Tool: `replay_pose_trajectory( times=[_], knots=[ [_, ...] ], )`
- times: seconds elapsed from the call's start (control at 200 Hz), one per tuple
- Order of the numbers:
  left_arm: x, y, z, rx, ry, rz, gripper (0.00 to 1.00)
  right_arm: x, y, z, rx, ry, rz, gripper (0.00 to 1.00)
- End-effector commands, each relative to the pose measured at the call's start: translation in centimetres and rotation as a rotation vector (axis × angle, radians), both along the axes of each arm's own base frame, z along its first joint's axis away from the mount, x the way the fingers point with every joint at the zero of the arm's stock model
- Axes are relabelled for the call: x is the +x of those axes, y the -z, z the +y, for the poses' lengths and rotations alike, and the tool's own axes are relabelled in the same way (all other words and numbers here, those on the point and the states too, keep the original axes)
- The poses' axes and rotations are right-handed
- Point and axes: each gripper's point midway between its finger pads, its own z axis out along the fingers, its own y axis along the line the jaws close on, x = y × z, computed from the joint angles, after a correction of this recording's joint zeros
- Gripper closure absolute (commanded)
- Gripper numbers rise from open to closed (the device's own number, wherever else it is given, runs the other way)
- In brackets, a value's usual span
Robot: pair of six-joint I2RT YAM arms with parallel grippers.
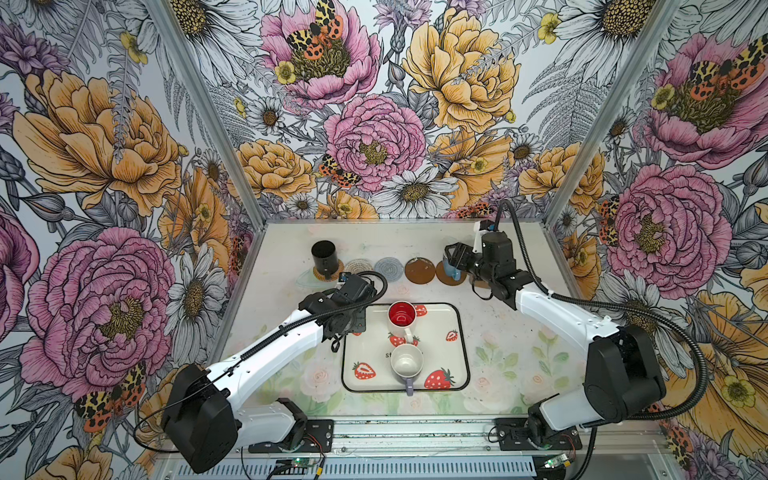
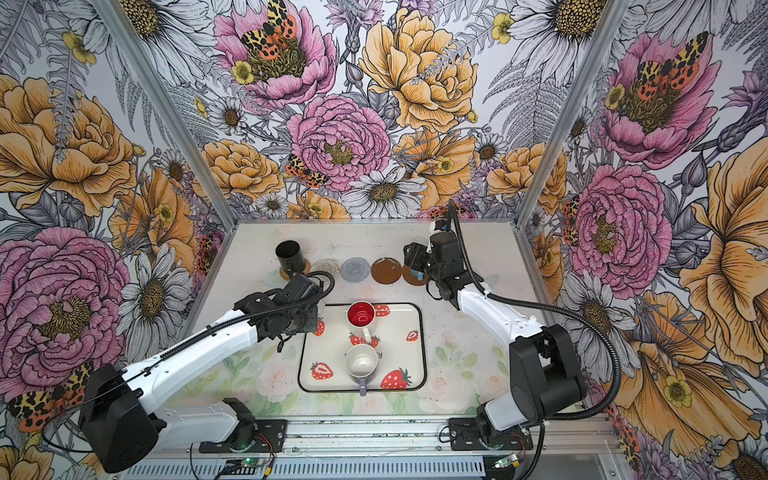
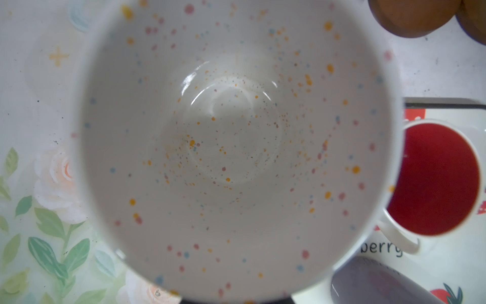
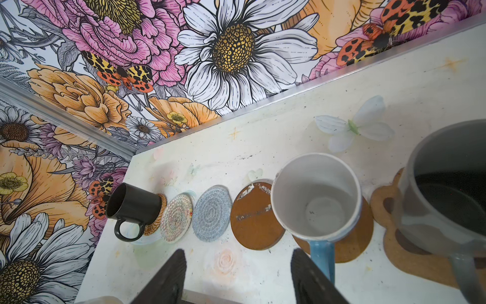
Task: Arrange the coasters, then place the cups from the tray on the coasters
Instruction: 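Carry the speckled mug with the left gripper toward the black mug's coasters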
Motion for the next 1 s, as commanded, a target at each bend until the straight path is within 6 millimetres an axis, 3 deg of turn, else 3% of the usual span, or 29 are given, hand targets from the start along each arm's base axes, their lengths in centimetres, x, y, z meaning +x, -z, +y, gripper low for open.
replay_pose_trajectory(
  times=[0.0, 0.54, 0.996],
  knots=[
    [4.2, -4.4, -1.7, -0.091, 0.008, -0.176, 1.00, 1.1, -1.6, 0.0, 0.018, 0.002, -0.041, 0.34],
    [11.8, -5.5, -0.4, -0.090, -0.035, -0.230, 1.00, 1.6, -0.7, -0.7, 0.020, 0.009, -0.020, 0.34],
    [15.8, -3.2, -1.4, -0.107, -0.045, -0.206, 1.00, 2.2, 0.3, -1.2, 0.027, 0.014, 0.001, 0.35]
  ],
)
